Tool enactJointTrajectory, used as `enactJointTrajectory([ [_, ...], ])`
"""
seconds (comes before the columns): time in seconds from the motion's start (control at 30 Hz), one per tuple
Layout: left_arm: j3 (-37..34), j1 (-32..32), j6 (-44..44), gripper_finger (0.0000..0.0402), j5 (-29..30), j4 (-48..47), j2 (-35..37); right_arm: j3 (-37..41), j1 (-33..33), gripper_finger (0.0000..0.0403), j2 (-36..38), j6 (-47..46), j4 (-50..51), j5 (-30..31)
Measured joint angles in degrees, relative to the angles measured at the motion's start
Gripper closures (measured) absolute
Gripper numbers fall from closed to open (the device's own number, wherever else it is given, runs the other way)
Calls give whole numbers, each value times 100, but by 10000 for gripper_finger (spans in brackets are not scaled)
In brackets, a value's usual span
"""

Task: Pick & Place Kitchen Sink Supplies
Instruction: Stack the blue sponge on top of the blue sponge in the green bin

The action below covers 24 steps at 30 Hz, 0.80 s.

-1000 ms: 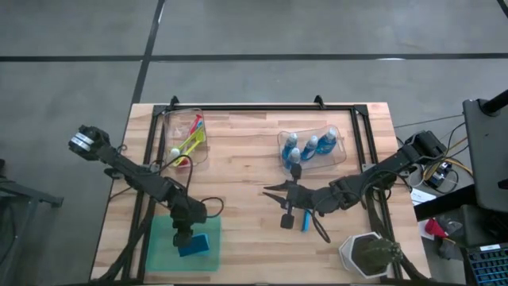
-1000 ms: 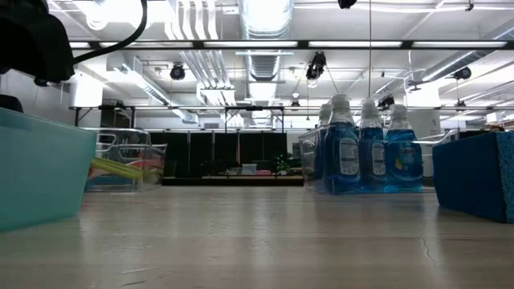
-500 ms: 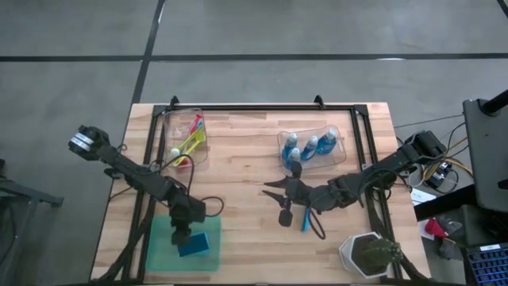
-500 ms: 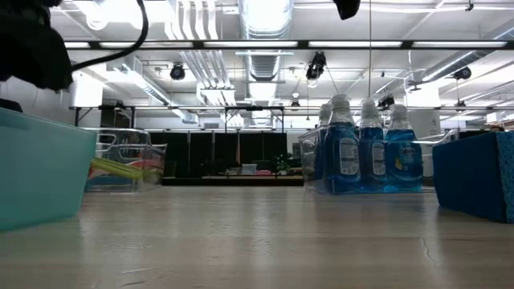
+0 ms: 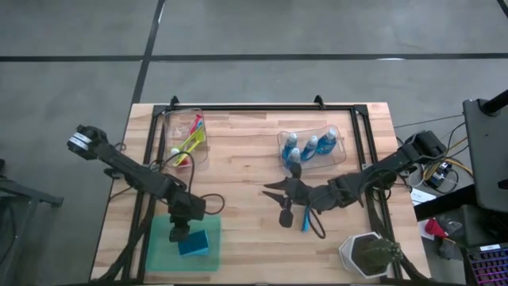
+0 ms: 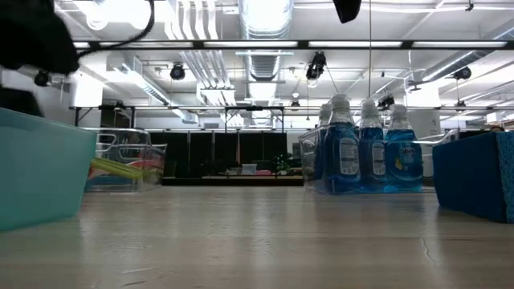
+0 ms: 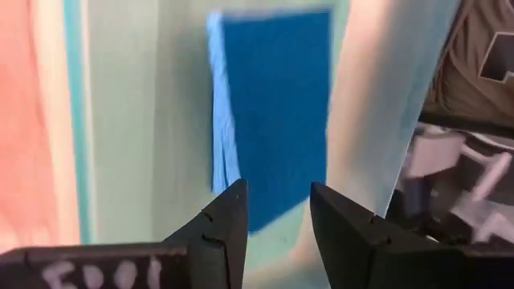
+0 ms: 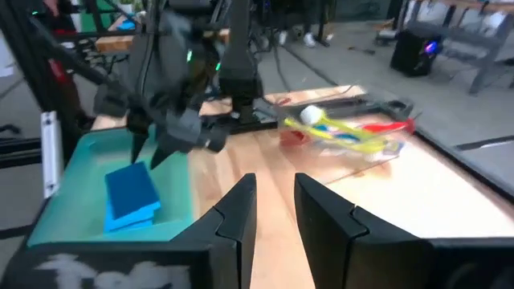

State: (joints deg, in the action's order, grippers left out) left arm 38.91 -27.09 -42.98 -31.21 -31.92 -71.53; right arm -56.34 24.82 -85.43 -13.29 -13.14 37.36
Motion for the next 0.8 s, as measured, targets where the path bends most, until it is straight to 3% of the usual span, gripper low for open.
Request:
enactJointTrajectory([
  [0.2,310,-2,619,276,1122,33,432,-171,-128,333,28,-1018,1038,-432],
  [0.33,496,-7,1128,276,2198,228,861,-446,-155,339,19,-1906,2132,-483],
  [0.57,452,-26,2440,275,4288,2002,1379,-1176,-188,331,19,-3942,5371,-873],
  [0.7,231,-28,3370,275,4526,3569,1343,-1268,-190,321,19,-5219,6333,-1582],
  [0.8,107,-29,3752,275,4525,4499,1233,-1138,-185,314,19,-5884,6403,-2102],
])
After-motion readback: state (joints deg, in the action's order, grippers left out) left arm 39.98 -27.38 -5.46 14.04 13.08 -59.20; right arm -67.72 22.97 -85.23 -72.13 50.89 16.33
